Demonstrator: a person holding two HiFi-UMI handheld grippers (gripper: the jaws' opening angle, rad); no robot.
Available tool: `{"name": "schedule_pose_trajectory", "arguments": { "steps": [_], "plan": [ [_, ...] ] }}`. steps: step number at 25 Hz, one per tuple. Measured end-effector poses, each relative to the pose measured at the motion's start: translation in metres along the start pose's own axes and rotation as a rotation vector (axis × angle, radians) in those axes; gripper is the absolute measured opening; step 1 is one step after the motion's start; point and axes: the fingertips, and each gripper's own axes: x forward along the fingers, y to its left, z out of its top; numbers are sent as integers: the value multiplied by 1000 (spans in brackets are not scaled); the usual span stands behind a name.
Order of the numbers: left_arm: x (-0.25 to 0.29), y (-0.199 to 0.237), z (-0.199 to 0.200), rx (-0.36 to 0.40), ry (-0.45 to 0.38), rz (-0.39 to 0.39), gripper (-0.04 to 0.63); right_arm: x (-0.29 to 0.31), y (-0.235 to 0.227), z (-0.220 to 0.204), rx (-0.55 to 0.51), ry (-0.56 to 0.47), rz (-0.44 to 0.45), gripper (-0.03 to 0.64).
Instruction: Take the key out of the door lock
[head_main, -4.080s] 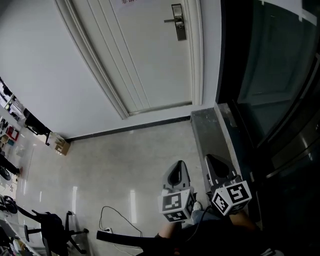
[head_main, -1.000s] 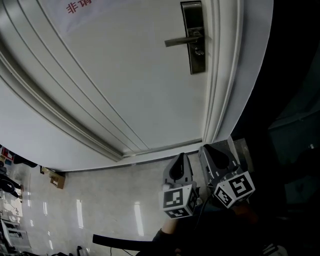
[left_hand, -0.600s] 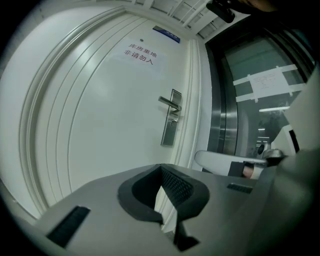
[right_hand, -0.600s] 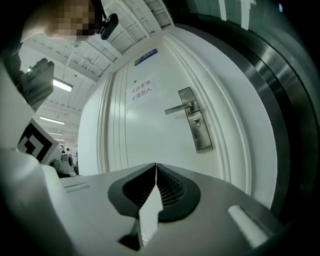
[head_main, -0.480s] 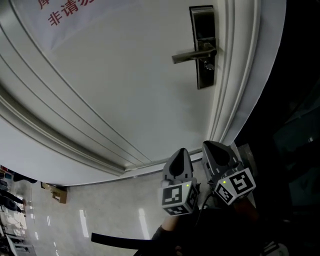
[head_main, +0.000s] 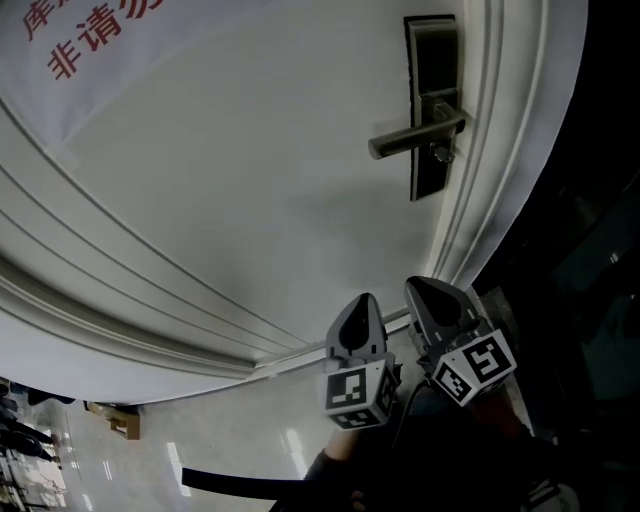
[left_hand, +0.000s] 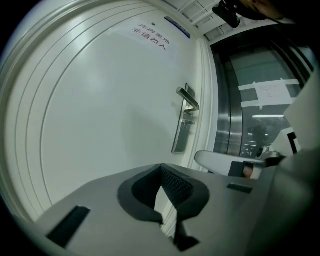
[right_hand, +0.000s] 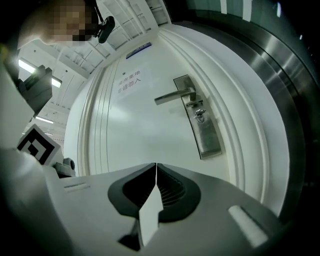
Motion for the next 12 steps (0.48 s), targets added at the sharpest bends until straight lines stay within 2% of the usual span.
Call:
{"name": "schedule_pose_trajectory", "arguments": {
  "steps": [8,12],
  "plan": [
    [25,6,2,-13,21,-27,0,17,-13,1,-31,3,-30,2],
    [36,5,7,-5,-4,-29,-1,23,-22,8,-67,-3,-19,3]
  ]
}}
